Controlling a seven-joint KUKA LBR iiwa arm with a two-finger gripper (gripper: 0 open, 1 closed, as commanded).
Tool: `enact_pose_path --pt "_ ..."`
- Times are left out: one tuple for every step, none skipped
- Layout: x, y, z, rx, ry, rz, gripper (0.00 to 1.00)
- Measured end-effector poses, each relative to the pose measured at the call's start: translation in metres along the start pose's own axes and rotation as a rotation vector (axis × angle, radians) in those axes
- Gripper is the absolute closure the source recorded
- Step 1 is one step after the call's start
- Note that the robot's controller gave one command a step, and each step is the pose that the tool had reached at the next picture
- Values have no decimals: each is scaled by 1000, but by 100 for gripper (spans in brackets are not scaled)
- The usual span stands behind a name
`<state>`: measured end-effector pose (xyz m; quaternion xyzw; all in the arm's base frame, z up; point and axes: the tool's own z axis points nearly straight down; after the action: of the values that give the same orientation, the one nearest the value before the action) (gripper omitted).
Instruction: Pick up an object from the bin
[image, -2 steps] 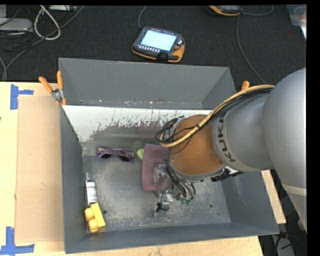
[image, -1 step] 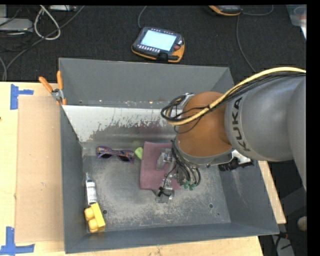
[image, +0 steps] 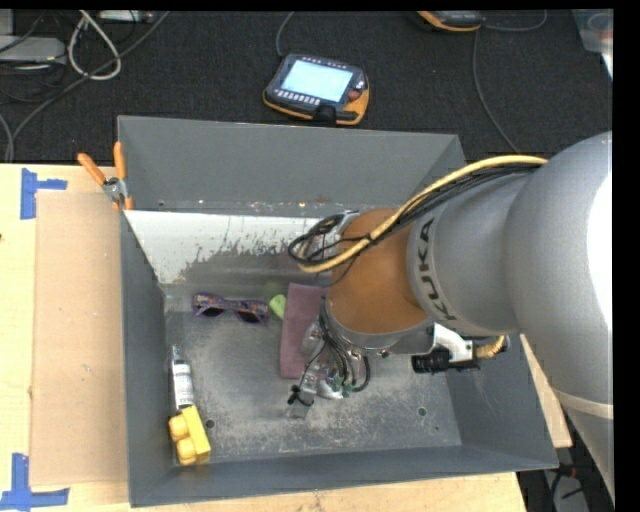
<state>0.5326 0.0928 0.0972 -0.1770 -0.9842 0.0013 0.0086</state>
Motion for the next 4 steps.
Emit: enact_pose_path --pt "0 -20 26 -12 -20 19 0" --pt "-5 -6 25 -9 -12 27 100" --pt "-5 -6 25 -10 -12 27 100" --pt "-1 -7 4 -4 -2 27 100"
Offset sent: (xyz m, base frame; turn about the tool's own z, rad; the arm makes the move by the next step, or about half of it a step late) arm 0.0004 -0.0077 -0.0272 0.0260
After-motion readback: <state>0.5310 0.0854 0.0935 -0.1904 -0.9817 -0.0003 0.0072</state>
